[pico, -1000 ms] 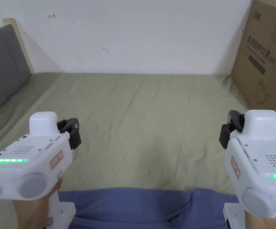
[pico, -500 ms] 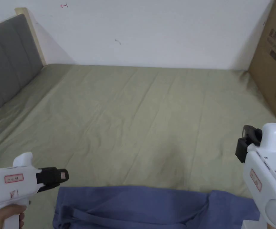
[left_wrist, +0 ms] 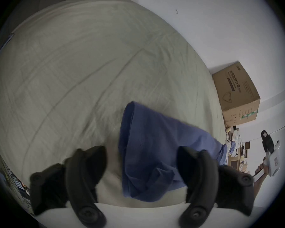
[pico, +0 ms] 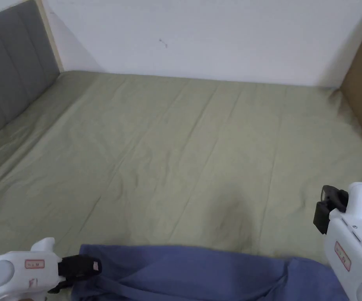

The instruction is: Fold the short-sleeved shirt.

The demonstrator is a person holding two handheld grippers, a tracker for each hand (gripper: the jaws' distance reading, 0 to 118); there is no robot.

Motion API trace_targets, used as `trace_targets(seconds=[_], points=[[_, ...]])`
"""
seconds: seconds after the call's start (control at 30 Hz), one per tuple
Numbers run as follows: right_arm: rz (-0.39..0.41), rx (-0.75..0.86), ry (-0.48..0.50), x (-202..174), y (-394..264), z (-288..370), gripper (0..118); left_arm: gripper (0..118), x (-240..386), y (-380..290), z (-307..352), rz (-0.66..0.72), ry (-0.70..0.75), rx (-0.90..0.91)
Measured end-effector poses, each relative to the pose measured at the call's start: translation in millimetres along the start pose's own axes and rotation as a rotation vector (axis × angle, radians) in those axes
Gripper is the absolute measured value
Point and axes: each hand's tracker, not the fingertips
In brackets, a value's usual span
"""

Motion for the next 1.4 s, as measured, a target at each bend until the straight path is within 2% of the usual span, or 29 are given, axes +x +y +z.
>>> trace_targets(seconds=[0.13,0.2,0.27,0.3,0.43,0.63,0.73,0.93,1.13,1.33,1.4], points=[[0.003,-0.013,-0.001,1.9,-0.8,-3.0,0,65,6.3,-0.1,-4.3,-0.086,0.054,0.014],[-0.01,-0.012,-0.003,3.4,-1.4,-3.0,0,37,11.5,0.0,-5.0,-0.126,0.1,0.017],[-0.029,-0.011,0.001,6.4,-1.6,-3.4,0,17,2.9,6.0,-8.8,-0.138,0.061,0.012],[-0.031,-0.012,0.0,7.3,-1.5,-3.0,0,11,7.2,5.5,-10.2,-0.131,0.058,0.001],[-0.033,-0.007,-0.003,12.6,0.6,1.1,0,9,26.0,5.6,-1.0,-0.262,0.134,0.065],[-0.036,0.019,-0.012,23.7,6.7,10.4,0,8,38.0,18.0,52.5,-0.29,0.127,0.133],[-0.048,0.039,-0.013,30.7,7.9,16.5,0,8,30.5,27.6,75.7,-0.325,0.223,0.176],[-0.059,0.054,-0.02,42.8,8.2,25.9,0,8,24.3,27.1,109.2,-0.282,0.338,0.192],[-0.068,0.065,-0.02,48.8,8.1,32.5,0,8,93.7,2.5,97.0,-0.352,0.304,0.165],[-0.058,0.075,-0.002,47.9,7.3,40.3,0,8,163.9,-23.9,44.0,-0.417,0.136,0.047],[-0.052,0.078,0.002,48.3,6.9,43.5,0,8,186.9,-34.8,20.8,-0.455,0.132,0.004]])
